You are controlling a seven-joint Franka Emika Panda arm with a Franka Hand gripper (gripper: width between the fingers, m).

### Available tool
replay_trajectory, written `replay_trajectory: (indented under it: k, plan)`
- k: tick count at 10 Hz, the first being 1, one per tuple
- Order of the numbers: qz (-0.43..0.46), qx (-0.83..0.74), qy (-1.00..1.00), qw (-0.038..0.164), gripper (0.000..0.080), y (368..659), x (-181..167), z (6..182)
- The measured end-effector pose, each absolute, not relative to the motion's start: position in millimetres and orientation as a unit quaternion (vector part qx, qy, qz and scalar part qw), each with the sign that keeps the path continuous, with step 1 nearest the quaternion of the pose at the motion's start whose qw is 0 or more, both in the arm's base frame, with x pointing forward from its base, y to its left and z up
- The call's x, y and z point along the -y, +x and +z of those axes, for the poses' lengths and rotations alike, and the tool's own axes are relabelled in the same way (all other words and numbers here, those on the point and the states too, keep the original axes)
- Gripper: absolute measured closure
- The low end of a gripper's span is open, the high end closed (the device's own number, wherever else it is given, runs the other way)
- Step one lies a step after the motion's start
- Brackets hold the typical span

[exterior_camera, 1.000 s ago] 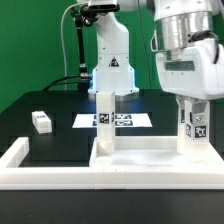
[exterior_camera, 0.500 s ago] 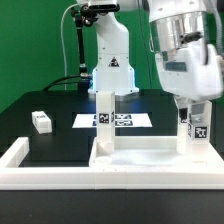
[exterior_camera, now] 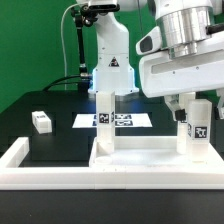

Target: Assemble desk

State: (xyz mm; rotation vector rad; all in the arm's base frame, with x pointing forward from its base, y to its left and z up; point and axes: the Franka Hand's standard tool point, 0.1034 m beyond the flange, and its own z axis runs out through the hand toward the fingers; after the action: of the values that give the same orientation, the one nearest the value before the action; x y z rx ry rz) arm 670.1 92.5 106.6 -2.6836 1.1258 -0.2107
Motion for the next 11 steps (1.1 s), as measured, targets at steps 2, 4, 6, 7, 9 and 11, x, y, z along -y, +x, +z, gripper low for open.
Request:
replay_trajectory:
  k: [2, 4, 6, 7, 9, 11]
  plan:
    - [-0.081, -0.215, -0.969, 0.087, 0.0150, 670, -90, 107.6]
    - [-0.042, -0.048, -0.994, 0.084, 0.0150, 662, -106, 102.1]
    - [-0.045, -0.071, -0.993, 0.084, 0.0272, 665, -104, 102.5]
    - [-0.045, -0.072, -0.993, 0.083, 0.0410, 665, -103, 102.3]
    - [-0.037, -0.169, -0.982, 0.079, 0.0494, 664, -94, 100.3]
    - [-0.034, -0.280, -0.956, 0.080, 0.0495, 664, -90, 99.9]
